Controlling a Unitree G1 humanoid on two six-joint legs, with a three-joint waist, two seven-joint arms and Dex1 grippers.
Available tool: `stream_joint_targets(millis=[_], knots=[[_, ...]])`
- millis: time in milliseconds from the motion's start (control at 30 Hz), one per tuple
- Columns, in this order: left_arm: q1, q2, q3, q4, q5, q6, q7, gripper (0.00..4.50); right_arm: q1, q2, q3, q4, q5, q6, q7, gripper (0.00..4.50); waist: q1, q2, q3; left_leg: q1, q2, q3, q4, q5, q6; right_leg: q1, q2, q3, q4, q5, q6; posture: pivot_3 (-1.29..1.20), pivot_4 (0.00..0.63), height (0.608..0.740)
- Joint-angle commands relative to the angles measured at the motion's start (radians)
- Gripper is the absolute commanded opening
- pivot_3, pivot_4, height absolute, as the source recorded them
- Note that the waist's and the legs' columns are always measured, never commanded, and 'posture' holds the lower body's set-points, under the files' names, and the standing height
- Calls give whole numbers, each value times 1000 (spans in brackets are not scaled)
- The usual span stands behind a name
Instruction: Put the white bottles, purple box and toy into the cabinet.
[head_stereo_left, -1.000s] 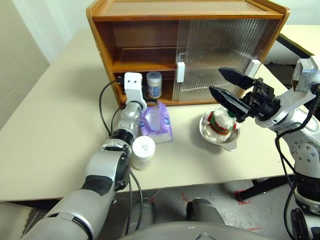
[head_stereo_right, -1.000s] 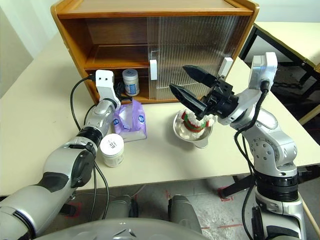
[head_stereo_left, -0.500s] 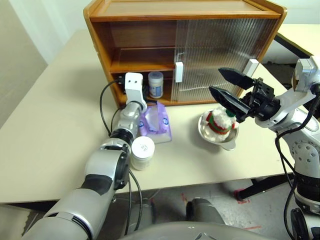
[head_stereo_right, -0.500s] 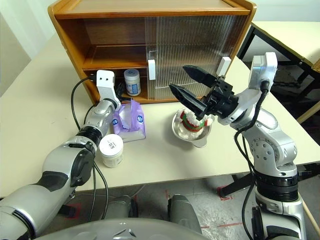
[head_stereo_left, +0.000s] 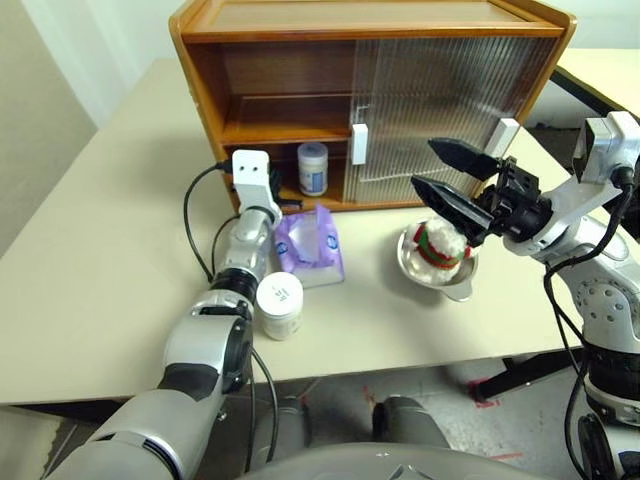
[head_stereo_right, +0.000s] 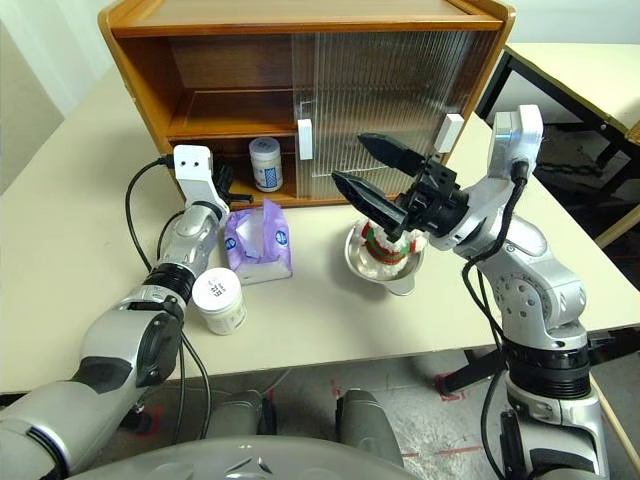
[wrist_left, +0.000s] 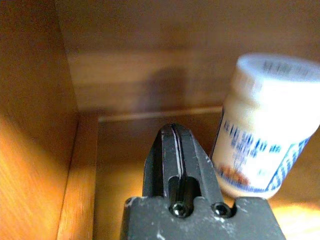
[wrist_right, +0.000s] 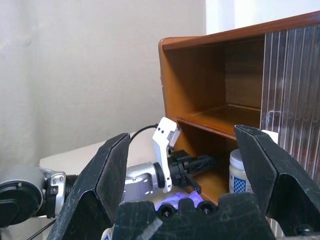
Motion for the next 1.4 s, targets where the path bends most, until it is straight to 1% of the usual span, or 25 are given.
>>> stream_joint_targets(millis=[33,167,267,300,333,433,567,733,867,933,1000,1100,1200,1300,1400], knots=[[32,-2,0,-58,-13,18,-14,925,-9,4,4,12,2,-2,8,4500,1,0,0,0,0,0,0,0,0,0,0,0,0,0,0,15,0,740],[80,-2,-1,-159,-27,50,-21,2481,-13,8,8,17,0,-4,13,4500,0,0,0,0,0,0,0,0,0,0,0,0,0,1,-1,23,0,740],[138,-7,-9,-274,-39,96,-34,3595,-17,10,10,22,-1,-5,19,4500,1,0,0,0,0,0,0,0,0,0,0,0,0,1,-2,30,0,740],[152,-8,-10,-305,-41,111,-36,4089,-18,11,11,24,-2,-5,21,4500,2,0,0,0,0,0,0,0,0,0,0,0,0,1,-2,32,0,740],[176,-10,-13,-357,-52,136,-54,4433,-19,12,12,25,-2,-5,23,4500,3,0,0,0,0,0,0,0,0,0,0,0,0,2,-3,35,0,740],[237,-12,-19,-498,-91,208,-105,4475,-22,14,13,31,-4,-6,29,4500,4,0,0,0,0,0,0,0,0,0,0,0,0,2,-3,41,0,740],[333,26,-27,-702,-142,314,-182,4475,-31,18,18,45,-7,-10,38,4500,3,0,0,1,1,0,0,0,0,0,0,0,1,2,-3,56,0,740],[378,84,-20,-827,-184,412,-246,4475,-46,28,25,62,-14,-13,49,4500,9,0,0,1,1,0,0,0,0,0,0,1,2,2,-4,73,0,740],[407,148,-15,-925,-272,504,-362,4475,-55,34,27,72,-19,-13,55,4500,21,0,0,2,1,0,0,0,0,0,0,1,2,1,-3,79,0,740],[430,192,-8,-976,-340,556,-454,4475,-56,38,28,75,-22,-14,57,4500,23,0,0,2,1,0,0,0,0,0,0,1,2,1,-5,82,0,740],[455,252,8,-1004,-378,570,-535,4475,-55,41,28,75,-24,-14,60,4500,23,0,0,2,2,0,0,0,0,-1,0,1,3,0,-6,84,0,740],[469,320,30,-991,-399,551,-614,4475,-61,43,30,83,-27,-16,62,4500,24,0,0,2,2,0,-1,0,0,-2,0,1,3,-1,-7,88,0,740],[497,389,43,-981,-439,526,-757,4475,-67,42,29,90,-27,-17,66,4500,24,1,0,2,2,0,-1,0,0,-2,0,1,4,-1,-8,92,0,740],[558,451,72,-999,-511,522,-918,4475,-72,42,29,98,-28,-18,73,4500,23,1,1,2,2,1,-2,0,0,-2,-1,0,3,-2,-9,96,0,740],[632,499,72,-1026,-536,491,-1055,4475,-77,43,29,105,-30,-18,78,4500,23,2,1,2,2,1,-3,0,0,-3,-2,0,3,-3,-11,103,0,740]])
